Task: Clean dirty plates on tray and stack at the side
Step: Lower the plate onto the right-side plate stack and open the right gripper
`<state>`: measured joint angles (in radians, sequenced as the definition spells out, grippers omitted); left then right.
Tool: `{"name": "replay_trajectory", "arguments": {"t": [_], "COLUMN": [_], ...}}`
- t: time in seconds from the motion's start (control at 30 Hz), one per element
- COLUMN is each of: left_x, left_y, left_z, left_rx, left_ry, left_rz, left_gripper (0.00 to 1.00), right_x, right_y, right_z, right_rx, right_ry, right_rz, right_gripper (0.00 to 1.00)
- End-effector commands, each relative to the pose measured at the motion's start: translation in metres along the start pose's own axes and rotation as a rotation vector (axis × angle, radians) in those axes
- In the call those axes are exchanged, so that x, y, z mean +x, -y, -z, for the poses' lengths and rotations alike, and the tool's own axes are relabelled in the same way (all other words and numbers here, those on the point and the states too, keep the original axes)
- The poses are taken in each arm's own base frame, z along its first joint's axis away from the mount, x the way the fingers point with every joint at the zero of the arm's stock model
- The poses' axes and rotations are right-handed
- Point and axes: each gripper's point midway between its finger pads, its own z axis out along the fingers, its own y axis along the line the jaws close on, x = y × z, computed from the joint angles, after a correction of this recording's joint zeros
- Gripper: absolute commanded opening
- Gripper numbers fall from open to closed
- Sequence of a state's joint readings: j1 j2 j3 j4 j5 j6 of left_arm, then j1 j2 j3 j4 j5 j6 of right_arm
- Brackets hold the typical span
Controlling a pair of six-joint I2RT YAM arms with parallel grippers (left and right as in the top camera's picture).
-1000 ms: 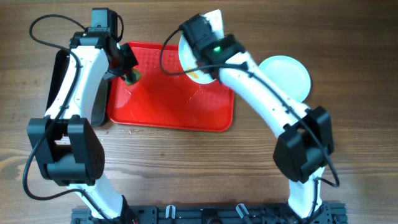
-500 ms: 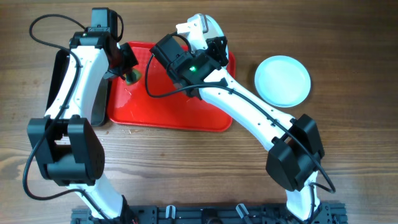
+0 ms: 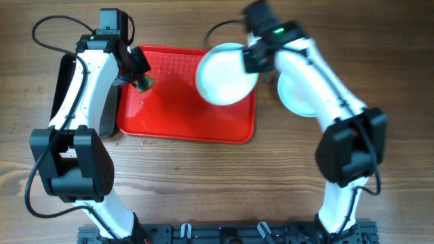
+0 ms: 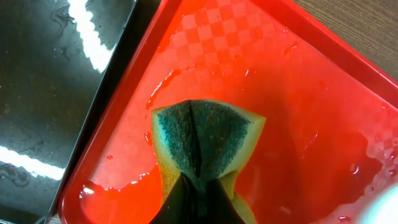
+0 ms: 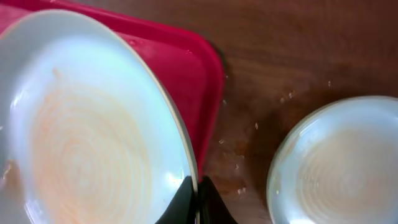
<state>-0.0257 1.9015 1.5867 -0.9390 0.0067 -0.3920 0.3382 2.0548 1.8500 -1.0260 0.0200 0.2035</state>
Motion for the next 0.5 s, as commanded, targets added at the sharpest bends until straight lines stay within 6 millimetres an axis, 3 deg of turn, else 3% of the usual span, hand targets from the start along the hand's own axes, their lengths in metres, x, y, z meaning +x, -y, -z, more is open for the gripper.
{"name": "replay_trajectory", "arguments": {"t": [0.0, 0.17, 0.23, 0.33, 0.47], "left_x": [-0.001, -0.001, -0.001, -0.001, -0.001], "left_y": [0.003, 0.003, 0.003, 0.003, 0.003], "left_z": [0.003, 0.003, 0.003, 0.003, 0.003], "left_rx": [0.015, 0.016, 0.016, 0.016, 0.016], "left_ry": [0.005, 0.005, 0.004, 0.004, 0.005], "left_rz": [0.012, 0.011, 0.012, 0.011, 0.011], "left_gripper": [0.04, 0.04, 0.04, 0.04, 0.04], "right_x": [-0.001, 0.028, 0.045, 0.073, 0.100], "right_y": [0.045, 0.176, 0.215, 0.245, 0.254], "right_z": [0.017, 0.022, 0.023, 0.017, -0.003], "right_rx": [-0.170, -0.010, 0.045, 0.069, 0.072], "right_ry": [-0.033, -0.087, -0.109, -0.156, -0.207], "right_rz": [-0.180, -0.476, -0.572, -0.660, -0.700], "right_gripper": [0.05, 0.04, 0.04, 0.04, 0.04]}}
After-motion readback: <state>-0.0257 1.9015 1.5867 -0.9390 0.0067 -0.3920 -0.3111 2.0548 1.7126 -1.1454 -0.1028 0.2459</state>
